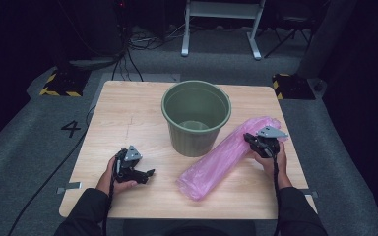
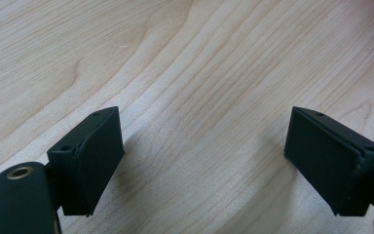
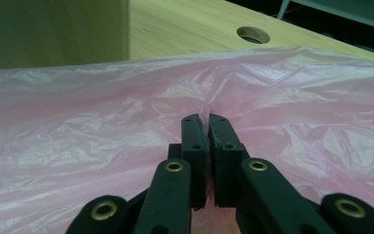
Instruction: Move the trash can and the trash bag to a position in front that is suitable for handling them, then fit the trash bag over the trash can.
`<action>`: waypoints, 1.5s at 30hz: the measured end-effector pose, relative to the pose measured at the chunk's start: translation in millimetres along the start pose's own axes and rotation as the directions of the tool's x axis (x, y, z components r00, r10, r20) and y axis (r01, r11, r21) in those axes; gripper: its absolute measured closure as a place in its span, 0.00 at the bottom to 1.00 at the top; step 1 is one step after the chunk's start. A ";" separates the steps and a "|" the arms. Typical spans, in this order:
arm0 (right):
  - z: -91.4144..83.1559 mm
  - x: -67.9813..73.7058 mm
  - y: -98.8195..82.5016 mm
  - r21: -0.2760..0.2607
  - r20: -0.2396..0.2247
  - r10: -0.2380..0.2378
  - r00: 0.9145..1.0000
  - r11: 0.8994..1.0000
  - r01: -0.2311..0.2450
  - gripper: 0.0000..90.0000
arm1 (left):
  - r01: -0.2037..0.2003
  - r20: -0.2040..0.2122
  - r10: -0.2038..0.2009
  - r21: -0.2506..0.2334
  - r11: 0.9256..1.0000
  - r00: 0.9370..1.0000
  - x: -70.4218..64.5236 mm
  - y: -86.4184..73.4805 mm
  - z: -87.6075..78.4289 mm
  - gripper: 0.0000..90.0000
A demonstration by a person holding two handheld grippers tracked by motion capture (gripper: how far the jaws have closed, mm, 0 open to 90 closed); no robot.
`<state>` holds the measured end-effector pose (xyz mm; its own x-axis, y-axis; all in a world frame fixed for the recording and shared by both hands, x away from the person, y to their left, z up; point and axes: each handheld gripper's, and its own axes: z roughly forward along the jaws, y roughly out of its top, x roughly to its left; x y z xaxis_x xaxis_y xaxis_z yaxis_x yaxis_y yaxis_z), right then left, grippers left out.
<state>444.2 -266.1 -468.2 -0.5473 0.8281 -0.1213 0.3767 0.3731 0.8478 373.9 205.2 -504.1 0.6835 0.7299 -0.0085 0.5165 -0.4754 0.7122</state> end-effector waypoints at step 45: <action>-53.2 26.3 50.1 -0.207 0.103 -0.141 0.985 0.965 0.159 0.96 | -0.014 0.061 0.023 -0.149 0.989 0.998 -16.6 48.6 -26.9 0.22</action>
<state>408.9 -247.9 -401.4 -0.5149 0.8060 -0.2918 0.1217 0.4057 0.9059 373.8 183.2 -450.4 0.7253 0.6875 -0.0345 0.4243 -0.4070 0.8089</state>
